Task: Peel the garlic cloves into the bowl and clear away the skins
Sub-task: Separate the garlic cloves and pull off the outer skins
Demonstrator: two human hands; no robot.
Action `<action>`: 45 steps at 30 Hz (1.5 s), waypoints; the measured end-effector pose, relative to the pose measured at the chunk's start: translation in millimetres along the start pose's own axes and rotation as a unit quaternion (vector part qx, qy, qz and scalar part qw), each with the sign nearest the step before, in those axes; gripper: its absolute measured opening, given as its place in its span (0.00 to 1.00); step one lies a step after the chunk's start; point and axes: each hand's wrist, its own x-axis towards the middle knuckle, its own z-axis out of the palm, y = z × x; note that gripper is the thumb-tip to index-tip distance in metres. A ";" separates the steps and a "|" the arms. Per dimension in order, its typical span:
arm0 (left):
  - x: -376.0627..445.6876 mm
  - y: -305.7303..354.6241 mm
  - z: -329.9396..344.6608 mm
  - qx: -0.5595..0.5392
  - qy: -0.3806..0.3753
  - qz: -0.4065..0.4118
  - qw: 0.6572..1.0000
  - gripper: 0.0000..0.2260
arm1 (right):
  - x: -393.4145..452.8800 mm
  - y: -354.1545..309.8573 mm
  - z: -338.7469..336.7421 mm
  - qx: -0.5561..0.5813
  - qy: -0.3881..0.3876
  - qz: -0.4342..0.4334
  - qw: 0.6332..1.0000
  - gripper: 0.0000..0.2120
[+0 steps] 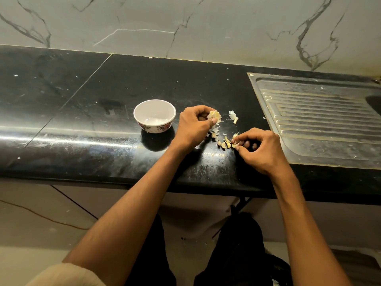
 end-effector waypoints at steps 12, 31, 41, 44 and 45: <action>0.5 -1.5 -0.1 -0.005 -0.002 0.006 1.000 0.07 | -1.5 -3.2 -1.3 0.001 -0.012 -0.011 1.000 0.11; 1.7 -4.0 1.3 -0.001 0.002 0.009 1.000 0.07 | -4.7 -11.6 -2.5 -0.043 0.011 -0.026 0.999 0.07; 2.2 -4.1 0.5 -0.004 0.001 0.007 1.000 0.07 | -6.0 -12.5 -2.7 0.015 0.027 -0.025 0.999 0.05; 2.3 -4.3 0.4 -0.005 0.001 0.006 1.000 0.07 | -6.4 -11.8 -3.6 0.029 0.031 -0.023 0.999 0.05; 2.2 -4.3 0.4 -0.005 0.000 0.006 1.000 0.07 | -6.4 -11.5 -3.9 0.032 0.032 -0.021 0.999 0.06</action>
